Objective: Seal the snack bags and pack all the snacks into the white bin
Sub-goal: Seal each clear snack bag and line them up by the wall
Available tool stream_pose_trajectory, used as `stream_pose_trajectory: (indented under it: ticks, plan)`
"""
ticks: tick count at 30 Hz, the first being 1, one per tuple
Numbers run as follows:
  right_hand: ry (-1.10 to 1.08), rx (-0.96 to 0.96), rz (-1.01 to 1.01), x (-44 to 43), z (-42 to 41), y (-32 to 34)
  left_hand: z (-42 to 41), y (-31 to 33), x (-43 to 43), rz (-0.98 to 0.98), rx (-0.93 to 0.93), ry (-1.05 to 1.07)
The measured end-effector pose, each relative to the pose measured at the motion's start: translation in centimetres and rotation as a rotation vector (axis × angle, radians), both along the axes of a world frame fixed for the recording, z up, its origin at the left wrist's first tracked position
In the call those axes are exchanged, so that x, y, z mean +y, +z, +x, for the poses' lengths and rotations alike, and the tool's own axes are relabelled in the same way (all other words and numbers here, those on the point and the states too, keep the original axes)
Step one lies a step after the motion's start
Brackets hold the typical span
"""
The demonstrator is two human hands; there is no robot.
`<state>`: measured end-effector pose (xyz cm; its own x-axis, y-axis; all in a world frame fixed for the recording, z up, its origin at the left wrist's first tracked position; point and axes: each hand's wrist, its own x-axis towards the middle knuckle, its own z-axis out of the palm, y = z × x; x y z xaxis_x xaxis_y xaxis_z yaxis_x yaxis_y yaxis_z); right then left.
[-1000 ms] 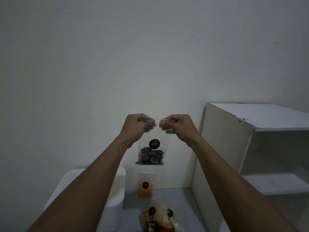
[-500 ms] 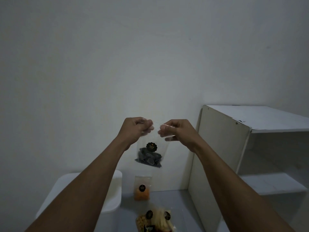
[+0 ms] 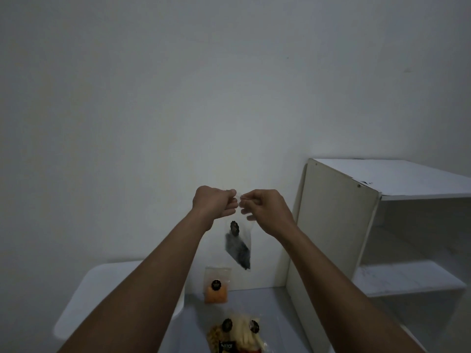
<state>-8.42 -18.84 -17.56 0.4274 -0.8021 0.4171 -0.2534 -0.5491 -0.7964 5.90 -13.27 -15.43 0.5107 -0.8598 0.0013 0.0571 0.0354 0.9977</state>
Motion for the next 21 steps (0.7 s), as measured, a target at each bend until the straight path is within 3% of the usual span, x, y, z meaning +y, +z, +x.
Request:
stream_pose_trajectory:
  ticks: [4, 7, 10, 17, 21]
  plan:
    - [0.033, -0.010, 0.062, 0.2, -0.3, -0.3, 0.3, -0.1, 0.2, -0.010, 0.003, -0.041]
    - [0.109, -0.144, 0.258, 0.6, -0.8, 0.4, 0.2, -0.6, 0.2, -0.032, -0.049, -0.116]
    - [0.121, -0.147, 0.345, 0.4, -1.1, 0.8, 0.2, -0.9, 0.2, -0.023, -0.060, -0.161]
    - [0.168, -0.121, 0.447, 0.3, -0.9, 0.4, 0.8, -2.3, 0.6, 0.003, 0.135, -0.188]
    - [0.169, -0.089, 0.450, 0.4, -0.5, -0.5, 1.5, -3.1, 0.6, 0.018, 0.158, -0.185]
